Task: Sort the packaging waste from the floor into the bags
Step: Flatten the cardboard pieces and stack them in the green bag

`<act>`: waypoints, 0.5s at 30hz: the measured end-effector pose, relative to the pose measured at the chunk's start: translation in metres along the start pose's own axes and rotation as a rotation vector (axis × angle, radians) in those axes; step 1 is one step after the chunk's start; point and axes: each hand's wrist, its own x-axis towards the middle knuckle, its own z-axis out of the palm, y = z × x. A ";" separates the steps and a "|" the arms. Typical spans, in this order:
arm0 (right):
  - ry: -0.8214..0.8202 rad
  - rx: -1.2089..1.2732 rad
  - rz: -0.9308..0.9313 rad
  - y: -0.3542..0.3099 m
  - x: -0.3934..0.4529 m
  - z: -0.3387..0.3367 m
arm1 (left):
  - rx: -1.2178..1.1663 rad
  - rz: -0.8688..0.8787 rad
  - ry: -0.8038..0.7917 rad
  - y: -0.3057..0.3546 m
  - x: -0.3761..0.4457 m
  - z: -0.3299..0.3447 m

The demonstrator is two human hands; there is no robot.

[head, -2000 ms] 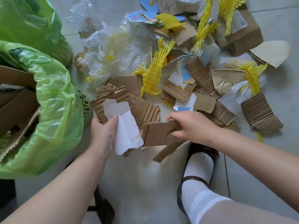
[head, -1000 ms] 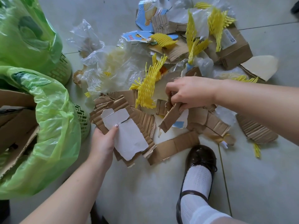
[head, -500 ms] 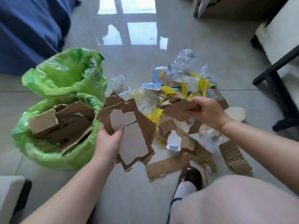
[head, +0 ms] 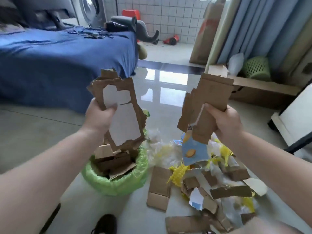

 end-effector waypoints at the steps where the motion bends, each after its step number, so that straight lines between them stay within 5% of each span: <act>1: -0.025 0.036 0.013 -0.003 -0.002 0.019 | 0.013 0.003 0.032 0.003 0.004 -0.014; 9: -0.150 0.066 0.144 0.038 -0.020 0.147 | 0.088 -0.177 0.276 -0.042 0.005 -0.086; 15: -0.222 0.044 0.201 0.075 -0.016 0.178 | 0.164 -0.243 -0.106 -0.056 0.016 -0.096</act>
